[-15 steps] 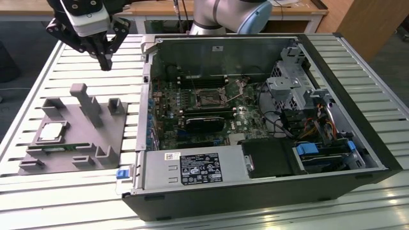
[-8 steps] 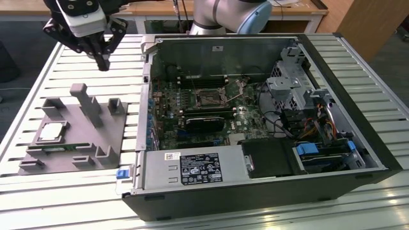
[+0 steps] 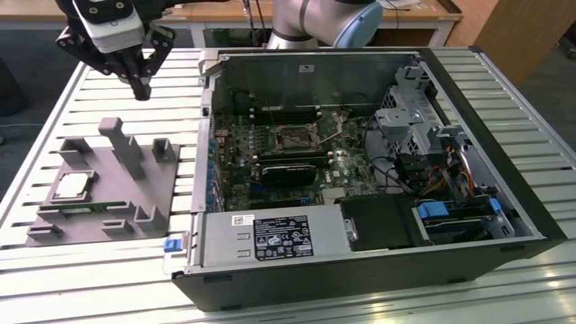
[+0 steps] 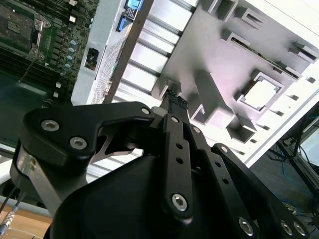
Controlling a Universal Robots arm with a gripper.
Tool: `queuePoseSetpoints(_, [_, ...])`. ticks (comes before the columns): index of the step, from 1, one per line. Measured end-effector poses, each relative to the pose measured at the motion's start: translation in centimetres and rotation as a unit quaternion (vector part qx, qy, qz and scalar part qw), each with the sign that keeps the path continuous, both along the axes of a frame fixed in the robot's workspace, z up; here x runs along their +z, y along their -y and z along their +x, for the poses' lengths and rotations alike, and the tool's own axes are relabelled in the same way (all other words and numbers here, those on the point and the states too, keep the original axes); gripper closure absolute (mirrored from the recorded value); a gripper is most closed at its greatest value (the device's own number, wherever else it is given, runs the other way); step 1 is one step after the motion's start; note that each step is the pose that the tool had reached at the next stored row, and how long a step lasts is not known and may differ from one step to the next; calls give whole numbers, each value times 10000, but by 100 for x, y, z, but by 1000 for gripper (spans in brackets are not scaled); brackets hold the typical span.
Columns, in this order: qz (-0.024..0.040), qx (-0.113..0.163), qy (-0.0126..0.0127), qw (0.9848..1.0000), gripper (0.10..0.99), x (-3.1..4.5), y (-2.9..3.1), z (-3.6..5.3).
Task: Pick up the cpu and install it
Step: 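Reach for the cpu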
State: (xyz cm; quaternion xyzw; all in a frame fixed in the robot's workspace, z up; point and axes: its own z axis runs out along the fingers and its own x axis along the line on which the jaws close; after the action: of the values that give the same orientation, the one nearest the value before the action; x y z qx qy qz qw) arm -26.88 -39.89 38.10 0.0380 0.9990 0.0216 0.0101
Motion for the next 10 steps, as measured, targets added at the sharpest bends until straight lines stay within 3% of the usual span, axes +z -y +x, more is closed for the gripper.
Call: queuePoseSetpoints(10, [0, 0, -1, 10000, 980, -7, 0, -65])
